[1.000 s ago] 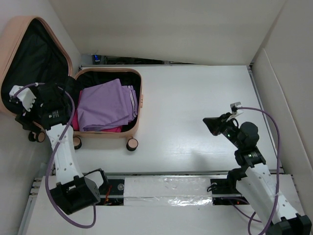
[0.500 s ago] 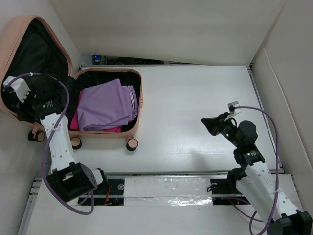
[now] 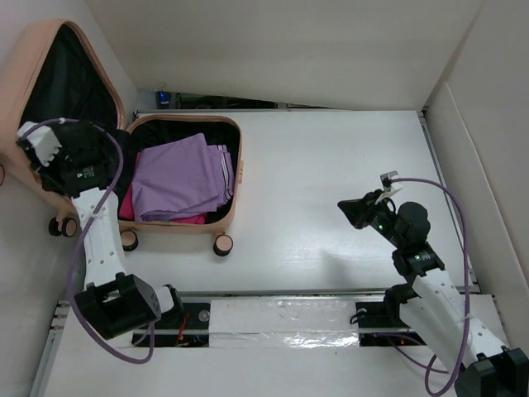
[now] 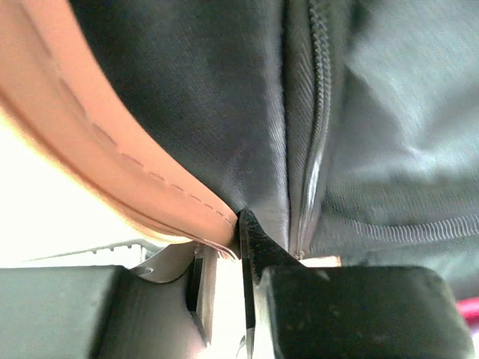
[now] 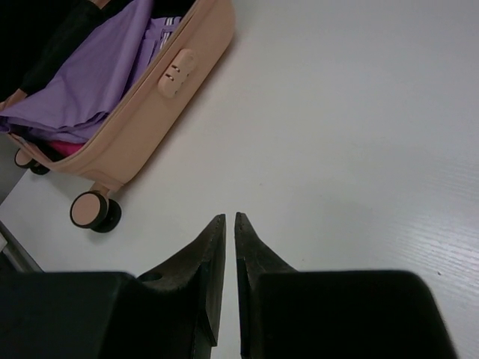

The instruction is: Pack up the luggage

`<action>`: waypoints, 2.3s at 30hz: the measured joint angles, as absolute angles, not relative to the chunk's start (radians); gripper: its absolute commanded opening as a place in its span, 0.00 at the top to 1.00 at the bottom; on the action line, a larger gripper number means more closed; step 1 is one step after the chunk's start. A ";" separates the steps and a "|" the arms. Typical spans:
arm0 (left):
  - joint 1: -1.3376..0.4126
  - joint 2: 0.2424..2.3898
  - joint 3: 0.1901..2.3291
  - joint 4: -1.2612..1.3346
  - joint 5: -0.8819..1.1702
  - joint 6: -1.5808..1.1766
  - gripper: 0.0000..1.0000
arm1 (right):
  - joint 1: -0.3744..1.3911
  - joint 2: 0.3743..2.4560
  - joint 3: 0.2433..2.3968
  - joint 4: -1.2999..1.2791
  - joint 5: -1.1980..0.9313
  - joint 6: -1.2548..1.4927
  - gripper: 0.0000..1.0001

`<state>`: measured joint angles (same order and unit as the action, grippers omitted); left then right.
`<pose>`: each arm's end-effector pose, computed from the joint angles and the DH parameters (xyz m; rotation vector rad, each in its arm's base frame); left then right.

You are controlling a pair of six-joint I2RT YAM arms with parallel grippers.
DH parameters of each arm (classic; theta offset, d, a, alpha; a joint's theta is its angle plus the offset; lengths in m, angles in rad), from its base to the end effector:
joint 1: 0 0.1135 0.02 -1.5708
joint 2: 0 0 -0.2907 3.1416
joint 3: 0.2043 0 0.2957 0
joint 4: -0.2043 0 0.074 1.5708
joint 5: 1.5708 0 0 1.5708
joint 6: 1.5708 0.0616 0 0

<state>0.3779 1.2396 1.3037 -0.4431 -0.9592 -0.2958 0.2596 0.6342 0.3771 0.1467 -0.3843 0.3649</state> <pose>0.2716 0.1621 0.4264 -1.1874 1.4807 0.9800 0.1984 0.0766 0.2557 -0.2074 1.7232 0.7869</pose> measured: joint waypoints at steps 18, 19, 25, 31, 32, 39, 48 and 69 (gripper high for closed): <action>-0.709 0.998 0.947 -0.513 -0.606 -0.366 0.96 | 0.402 0.768 0.404 0.158 -0.226 0.353 0.82; -0.711 0.951 0.917 -0.517 -0.558 -0.367 0.61 | 0.410 0.773 0.411 0.158 -0.214 0.353 0.82; -0.687 0.718 0.912 -0.495 -0.180 -0.332 0.22 | 0.455 0.850 0.451 0.160 -0.157 0.354 0.80; -0.694 0.941 1.071 -0.429 0.361 -0.254 0.24 | 0.490 0.905 0.514 0.152 -0.112 0.358 0.79; -0.696 0.991 1.085 -0.413 0.426 -0.245 0.25 | 0.493 0.902 0.524 0.148 -0.105 0.358 0.79; -0.610 1.210 1.369 -0.396 0.357 -0.252 0.40 | 0.523 0.868 0.552 0.137 -0.087 0.350 1.00; 0.072 1.427 1.548 -0.245 0.062 -0.432 0.95 | 0.593 0.838 0.552 0.094 -0.085 0.328 1.00; 0.419 2.068 1.927 -0.400 -0.309 -0.254 0.76 | 0.664 0.919 0.508 0.091 -0.073 0.334 1.00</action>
<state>0.4194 2.0682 1.9270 -0.3996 -0.3088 -0.2539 0.6640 0.9192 0.5076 0.0914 -0.0734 0.3336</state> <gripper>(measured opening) 0.240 0.010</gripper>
